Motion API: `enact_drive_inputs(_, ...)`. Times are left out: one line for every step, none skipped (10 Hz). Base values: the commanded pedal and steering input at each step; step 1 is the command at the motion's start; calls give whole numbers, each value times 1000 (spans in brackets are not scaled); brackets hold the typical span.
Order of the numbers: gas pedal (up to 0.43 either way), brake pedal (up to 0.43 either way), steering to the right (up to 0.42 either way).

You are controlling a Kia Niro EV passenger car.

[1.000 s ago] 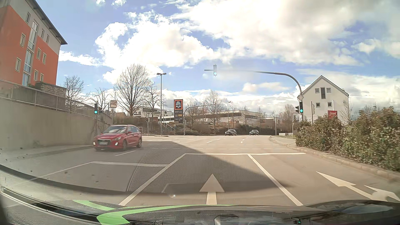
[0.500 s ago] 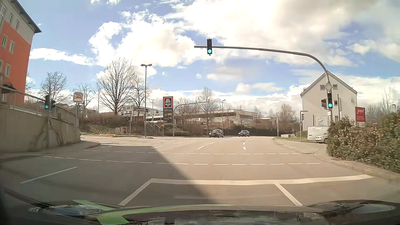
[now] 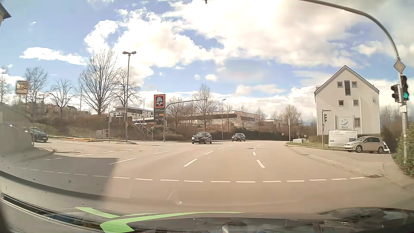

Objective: Follow the waypoints while adhering to traffic rules and regulations

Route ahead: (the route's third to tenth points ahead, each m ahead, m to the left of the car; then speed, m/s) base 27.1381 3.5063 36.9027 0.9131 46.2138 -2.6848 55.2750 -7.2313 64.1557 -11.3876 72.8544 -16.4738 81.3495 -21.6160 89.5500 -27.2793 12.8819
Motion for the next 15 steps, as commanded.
enact_drive_inputs(209,0,28)
enact_drive_inputs(209,0,29)
enact_drive_inputs(197,0,30)
enact_drive_inputs(197,0,30)
enact_drive_inputs(197,0,30)
enact_drive_inputs(197,0,31)
enact_drive_inputs(197,0,33)
enact_drive_inputs(197,0,35)
enact_drive_inputs(197,0,36)
enact_drive_inputs(197,0,38)
enact_drive_inputs(197,0,38)
enact_drive_inputs(197,0,38)
enact_drive_inputs(189,0,38)
enact_drive_inputs(177,0,38)
enact_drive_inputs(177,0,40)
